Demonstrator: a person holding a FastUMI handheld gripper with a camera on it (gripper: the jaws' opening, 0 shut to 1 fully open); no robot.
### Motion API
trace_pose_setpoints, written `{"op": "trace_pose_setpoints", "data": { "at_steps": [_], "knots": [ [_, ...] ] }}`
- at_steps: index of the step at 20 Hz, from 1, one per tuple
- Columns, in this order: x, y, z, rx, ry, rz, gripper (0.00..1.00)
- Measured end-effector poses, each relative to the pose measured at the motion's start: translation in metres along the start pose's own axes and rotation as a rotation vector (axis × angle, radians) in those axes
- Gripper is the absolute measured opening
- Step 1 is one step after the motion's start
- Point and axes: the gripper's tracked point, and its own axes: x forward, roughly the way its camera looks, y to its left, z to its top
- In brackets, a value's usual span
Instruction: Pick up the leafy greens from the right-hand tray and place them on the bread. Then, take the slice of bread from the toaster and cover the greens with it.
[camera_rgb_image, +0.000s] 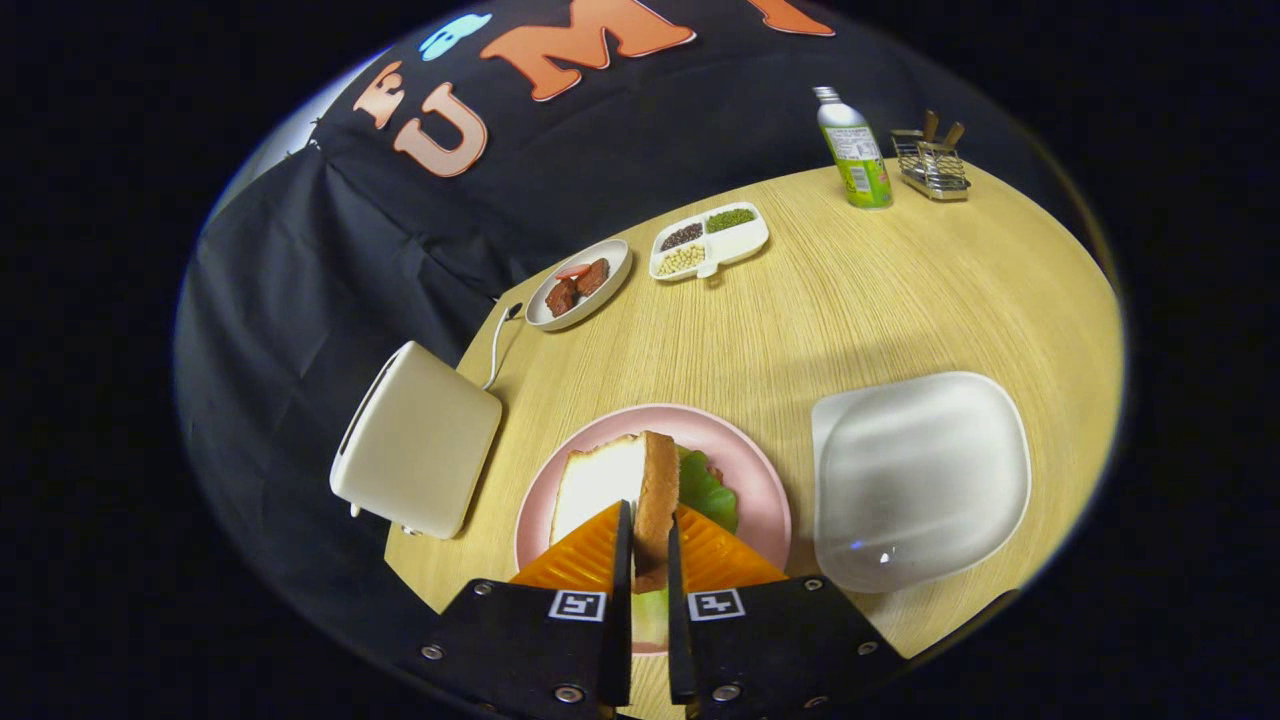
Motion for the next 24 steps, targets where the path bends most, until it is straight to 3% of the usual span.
{"op": "trace_pose_setpoints", "data": {
  "at_steps": [4, 7, 9, 14, 20, 24],
  "knots": [
    [-0.004, -0.006, 0.004, -0.089, -0.045, -0.059, 0.25],
    [-0.007, -0.011, 0.01, -0.147, -0.085, -0.093, 0.41],
    [-0.012, -0.012, 0.013, -0.178, -0.122, -0.109, 0.43],
    [-0.035, -0.01, 0.057, -0.25, -0.31, -0.133, 0.44],
    [-0.083, -0.006, 0.104, -0.371, -0.572, -0.237, 0.6],
    [-0.12, 0.01, 0.136, -0.429, -0.768, -0.261, 0.7]
  ]
}}
